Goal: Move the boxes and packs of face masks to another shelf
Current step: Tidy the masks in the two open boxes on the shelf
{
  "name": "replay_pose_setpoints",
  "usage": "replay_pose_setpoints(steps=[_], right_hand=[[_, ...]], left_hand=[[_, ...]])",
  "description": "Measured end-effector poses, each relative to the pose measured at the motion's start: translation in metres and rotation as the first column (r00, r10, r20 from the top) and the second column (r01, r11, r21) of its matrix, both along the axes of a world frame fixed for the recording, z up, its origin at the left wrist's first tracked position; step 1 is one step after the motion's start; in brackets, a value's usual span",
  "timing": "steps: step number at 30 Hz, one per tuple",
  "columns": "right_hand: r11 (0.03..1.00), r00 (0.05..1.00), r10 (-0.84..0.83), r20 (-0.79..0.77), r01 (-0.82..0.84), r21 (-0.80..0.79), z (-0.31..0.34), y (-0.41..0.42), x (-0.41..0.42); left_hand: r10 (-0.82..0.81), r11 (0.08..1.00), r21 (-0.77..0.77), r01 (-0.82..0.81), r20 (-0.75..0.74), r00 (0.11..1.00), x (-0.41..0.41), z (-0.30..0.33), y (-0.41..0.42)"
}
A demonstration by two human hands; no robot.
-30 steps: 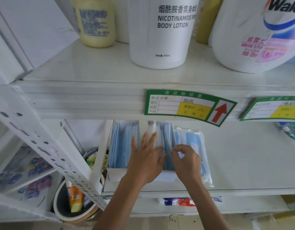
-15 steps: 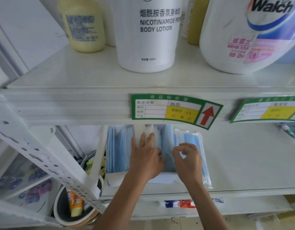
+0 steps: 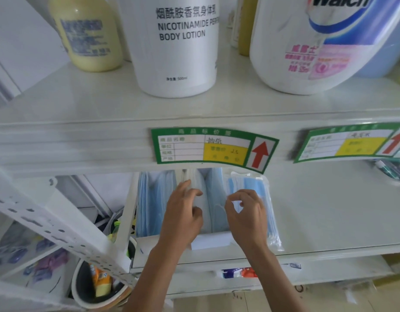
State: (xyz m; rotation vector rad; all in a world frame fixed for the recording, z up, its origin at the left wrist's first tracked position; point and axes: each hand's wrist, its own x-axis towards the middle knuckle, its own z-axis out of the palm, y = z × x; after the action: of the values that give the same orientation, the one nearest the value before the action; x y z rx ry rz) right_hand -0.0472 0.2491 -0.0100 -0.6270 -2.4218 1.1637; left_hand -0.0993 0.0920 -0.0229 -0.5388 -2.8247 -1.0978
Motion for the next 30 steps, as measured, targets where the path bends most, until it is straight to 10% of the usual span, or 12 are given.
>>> replay_pose_setpoints(steps=[10, 22, 30], right_hand=[[0.996, 0.995, -0.090, 0.030, 0.091, -0.014, 0.020, 0.006, -0.001], [0.953, 0.963, -0.040, -0.267, -0.043, -0.299, 0.075, -0.018, 0.007], [0.806, 0.892, 0.373, -0.254, -0.448, -0.387, 0.068, -0.073, -0.010]], left_hand=[[-0.181, 0.922, -0.367, 0.124, -0.125, 0.976, 0.000, -0.014, 0.003], [-0.189, 0.964, 0.154, 0.216, -0.172, 0.967, 0.055, 0.020, 0.012], [0.344, 0.827, 0.495, -0.266, -0.071, 0.936, 0.063, 0.021, -0.026]])
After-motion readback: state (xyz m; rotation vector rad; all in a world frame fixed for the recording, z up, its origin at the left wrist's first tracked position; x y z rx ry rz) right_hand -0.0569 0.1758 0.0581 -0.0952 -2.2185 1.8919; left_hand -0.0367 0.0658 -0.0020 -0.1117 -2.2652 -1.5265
